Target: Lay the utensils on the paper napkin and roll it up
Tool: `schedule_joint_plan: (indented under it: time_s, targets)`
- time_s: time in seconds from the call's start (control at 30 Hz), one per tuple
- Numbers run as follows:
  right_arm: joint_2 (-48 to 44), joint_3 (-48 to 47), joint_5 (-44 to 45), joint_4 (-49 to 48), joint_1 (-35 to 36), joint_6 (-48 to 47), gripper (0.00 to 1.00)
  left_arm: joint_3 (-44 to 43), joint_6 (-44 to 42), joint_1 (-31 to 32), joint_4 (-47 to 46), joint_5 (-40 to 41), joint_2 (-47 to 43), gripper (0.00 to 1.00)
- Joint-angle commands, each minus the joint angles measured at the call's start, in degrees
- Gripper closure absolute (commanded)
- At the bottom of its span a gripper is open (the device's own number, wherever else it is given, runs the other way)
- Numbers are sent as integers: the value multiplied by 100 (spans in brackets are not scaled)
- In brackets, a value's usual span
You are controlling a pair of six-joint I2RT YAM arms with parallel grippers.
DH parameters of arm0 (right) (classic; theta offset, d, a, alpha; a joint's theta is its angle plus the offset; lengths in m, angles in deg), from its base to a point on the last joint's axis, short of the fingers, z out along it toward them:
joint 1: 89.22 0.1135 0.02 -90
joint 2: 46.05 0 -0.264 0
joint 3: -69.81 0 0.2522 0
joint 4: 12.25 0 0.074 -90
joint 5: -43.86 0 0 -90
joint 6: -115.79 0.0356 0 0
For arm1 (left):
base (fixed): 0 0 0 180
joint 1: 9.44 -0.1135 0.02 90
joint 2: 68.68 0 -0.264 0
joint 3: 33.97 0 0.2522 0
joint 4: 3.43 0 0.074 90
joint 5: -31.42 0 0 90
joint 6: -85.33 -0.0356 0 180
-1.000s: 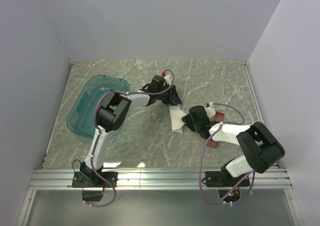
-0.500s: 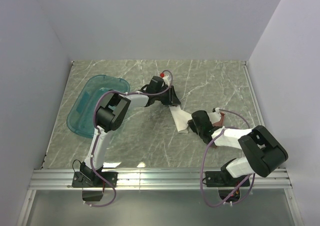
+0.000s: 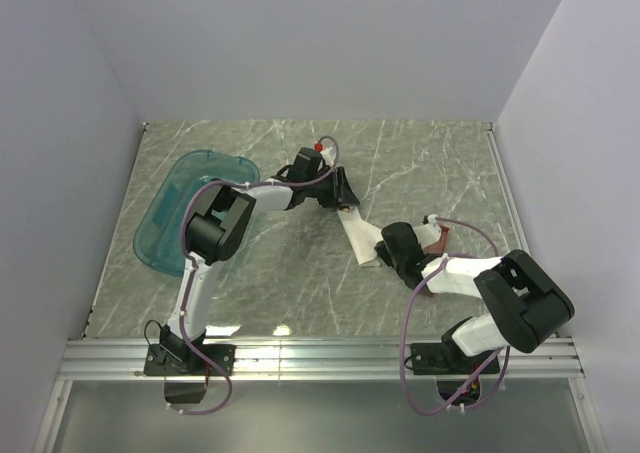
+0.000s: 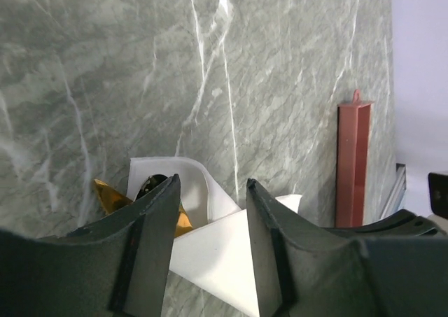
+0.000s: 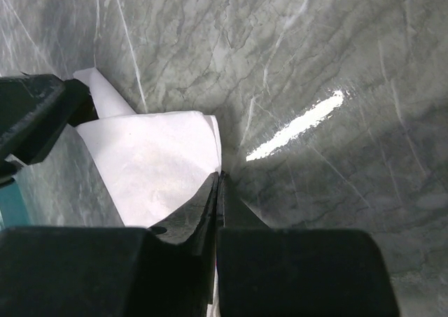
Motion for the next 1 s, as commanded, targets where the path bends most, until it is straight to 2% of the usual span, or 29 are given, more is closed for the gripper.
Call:
schedule_joint_plan:
  time_s: [0.0, 0.13, 0.23, 0.33, 0.5, 0.77, 0.97]
  targets:
    - [38, 48, 257, 145, 51, -264, 100, -314, 114, -50, 124, -148, -390, 51]
    - [125, -4, 231, 223, 51, -238, 100, -472, 88, 73, 229, -113, -407, 50]
    - [117, 4, 257, 285, 60, -212, 100, -376, -79, 213, 352, 210, -608, 50]
    - [117, -4, 275, 381, 60, -212, 100, -17, -115, 319, 239, 414, -933, 50]
    - [73, -13, 275, 496, 51, -212, 99, 765, 131, 503, -235, 301, -1277, 51]
    - [-261, -48, 371, 838, 51, -264, 90, 1276, 492, 715, -947, 45, -830, 53]
    - [-805, -311, 407, 1514, 34, -641, 72, 1110, 448, 768, -913, 54, -461, 54]
